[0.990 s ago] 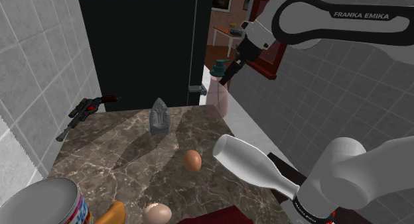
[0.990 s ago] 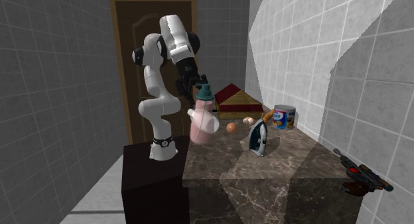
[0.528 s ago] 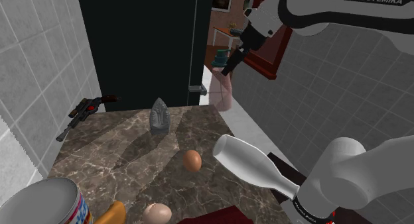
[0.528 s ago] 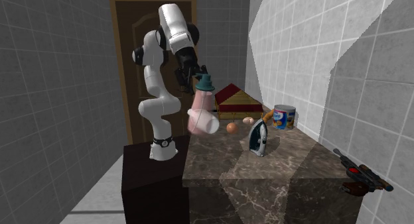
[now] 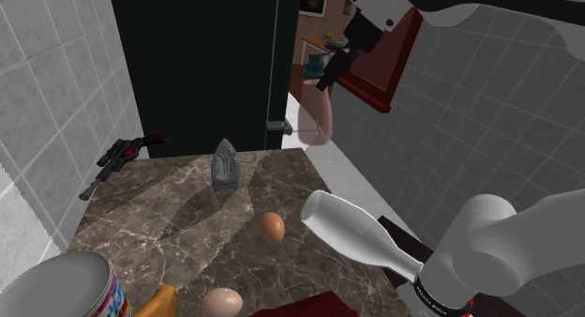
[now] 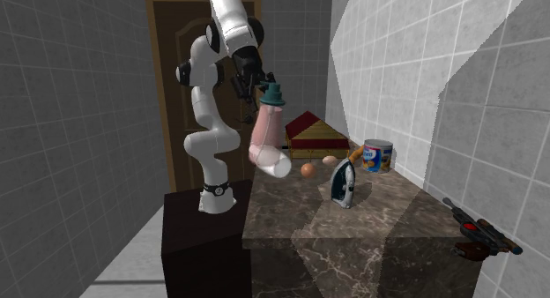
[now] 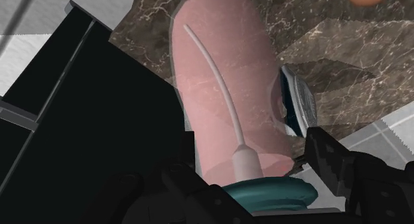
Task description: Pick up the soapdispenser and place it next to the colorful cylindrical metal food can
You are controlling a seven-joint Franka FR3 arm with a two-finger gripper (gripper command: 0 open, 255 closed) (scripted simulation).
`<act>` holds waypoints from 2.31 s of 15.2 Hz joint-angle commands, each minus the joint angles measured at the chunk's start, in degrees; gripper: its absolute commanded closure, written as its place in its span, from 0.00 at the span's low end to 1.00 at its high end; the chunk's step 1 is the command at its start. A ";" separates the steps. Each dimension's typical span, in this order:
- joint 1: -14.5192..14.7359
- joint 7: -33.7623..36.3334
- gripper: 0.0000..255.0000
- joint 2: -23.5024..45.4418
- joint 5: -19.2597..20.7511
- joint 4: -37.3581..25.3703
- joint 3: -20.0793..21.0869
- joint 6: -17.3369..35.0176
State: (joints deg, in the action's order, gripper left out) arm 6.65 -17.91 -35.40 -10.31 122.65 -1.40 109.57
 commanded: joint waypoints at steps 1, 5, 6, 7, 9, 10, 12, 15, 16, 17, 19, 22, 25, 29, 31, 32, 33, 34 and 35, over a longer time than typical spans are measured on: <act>0.02 0.27 1.00 0.56 0.08 -2.05 -0.02 -1.44; 0.04 0.74 1.00 1.69 0.23 -6.06 -0.10 -4.29; 0.05 0.86 1.00 1.99 0.26 -7.09 -0.12 -5.01; 0.06 0.98 1.00 2.32 0.30 -8.14 -0.14 -5.73; 0.09 1.21 1.00 2.99 0.35 -10.27 -0.19 -7.17; 0.10 1.33 1.00 3.34 0.38 -11.36 -0.21 -7.89; 0.13 1.56 1.00 4.09 0.43 -13.58 -0.26 -9.35; 0.18 1.90 1.00 5.30 0.49 -17.02 -0.35 -11.56; 0.20 2.02 1.00 5.72 0.50 -18.20 -0.38 -12.30; 0.22 2.13 1.00 6.16 0.51 -19.40 -0.41 -13.05; 0.26 2.37 1.00 7.09 0.54 -21.86 -0.48 -14.57; 0.33 2.72 1.00 8.58 0.55 -25.70 -0.58 -16.90; 0.40 3.07 1.00 10.21 0.54 -29.76 -0.70 -19.30; 0.51 3.56 1.00 12.65 0.47 -35.59 -0.89 -22.65; 0.81 5.05 1.00 12.98 0.58 -36.28 0.29 -22.76; 1.10 6.48 1.00 13.04 0.71 -36.28 1.49 -22.45; 1.40 7.92 1.00 13.17 0.85 -36.35 2.69 -22.16; 1.69 9.36 1.00 13.37 1.00 -36.51 3.89 -21.88; 1.99 10.80 1.00 13.64 1.17 -36.73 5.09 -21.61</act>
State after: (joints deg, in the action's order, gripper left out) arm 8.38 -8.46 -22.14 -9.29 86.10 2.60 87.53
